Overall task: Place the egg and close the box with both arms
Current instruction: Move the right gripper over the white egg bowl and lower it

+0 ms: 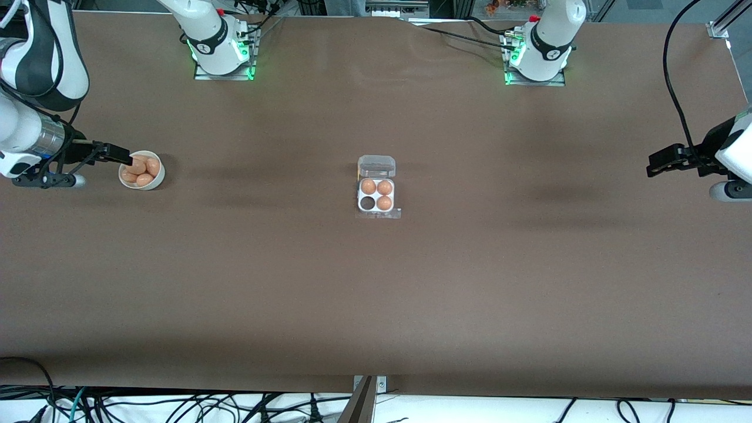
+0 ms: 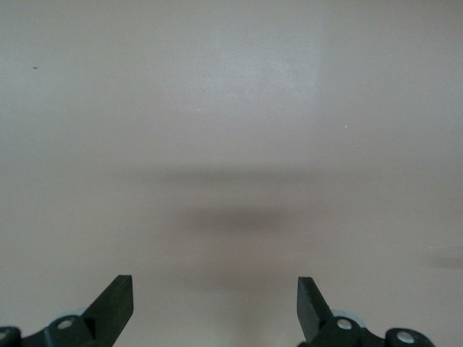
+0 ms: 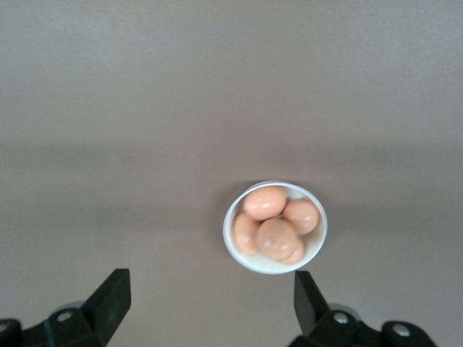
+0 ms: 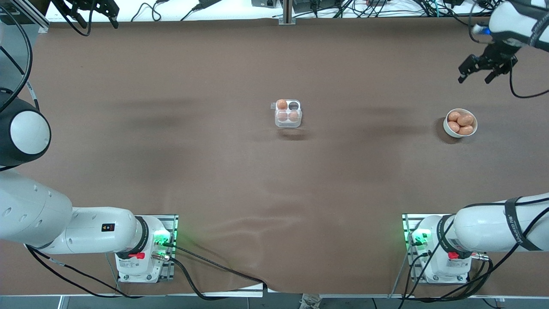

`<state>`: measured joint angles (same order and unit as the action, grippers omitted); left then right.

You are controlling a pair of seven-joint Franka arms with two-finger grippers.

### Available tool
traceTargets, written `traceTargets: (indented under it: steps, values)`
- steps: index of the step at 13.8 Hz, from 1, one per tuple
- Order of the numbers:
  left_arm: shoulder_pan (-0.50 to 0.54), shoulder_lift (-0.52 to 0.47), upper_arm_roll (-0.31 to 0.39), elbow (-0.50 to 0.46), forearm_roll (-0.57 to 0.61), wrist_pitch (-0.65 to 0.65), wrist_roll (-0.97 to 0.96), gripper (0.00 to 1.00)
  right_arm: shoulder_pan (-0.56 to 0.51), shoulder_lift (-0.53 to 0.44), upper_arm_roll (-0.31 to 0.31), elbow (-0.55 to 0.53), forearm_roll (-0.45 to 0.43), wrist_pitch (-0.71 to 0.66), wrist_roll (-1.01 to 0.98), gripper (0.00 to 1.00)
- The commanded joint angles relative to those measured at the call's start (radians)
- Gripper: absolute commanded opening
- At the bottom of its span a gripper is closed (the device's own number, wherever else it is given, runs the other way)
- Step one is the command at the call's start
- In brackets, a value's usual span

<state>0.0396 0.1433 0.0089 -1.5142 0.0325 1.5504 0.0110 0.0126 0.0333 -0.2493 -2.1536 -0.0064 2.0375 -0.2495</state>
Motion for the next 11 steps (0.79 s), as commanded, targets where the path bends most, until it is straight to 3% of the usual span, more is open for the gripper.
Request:
traceTargets:
  steps: [1, 5, 11]
  values:
    - [0.005, 0.012, -0.003, 0.026, 0.014, -0.009, 0.021, 1.0, -0.003, -0.039, -0.039, -0.152, -0.009, 0.171, -0.094, 1.0]
    - [0.005, 0.012, -0.003, 0.028, 0.014, -0.009, 0.021, 1.0, -0.003, 0.032, -0.053, -0.19, -0.009, 0.294, -0.128, 1.0]
    - [0.005, 0.012, -0.003, 0.028, 0.014, -0.009, 0.021, 1.0, -0.005, 0.12, -0.064, -0.219, -0.006, 0.371, -0.163, 1.0]
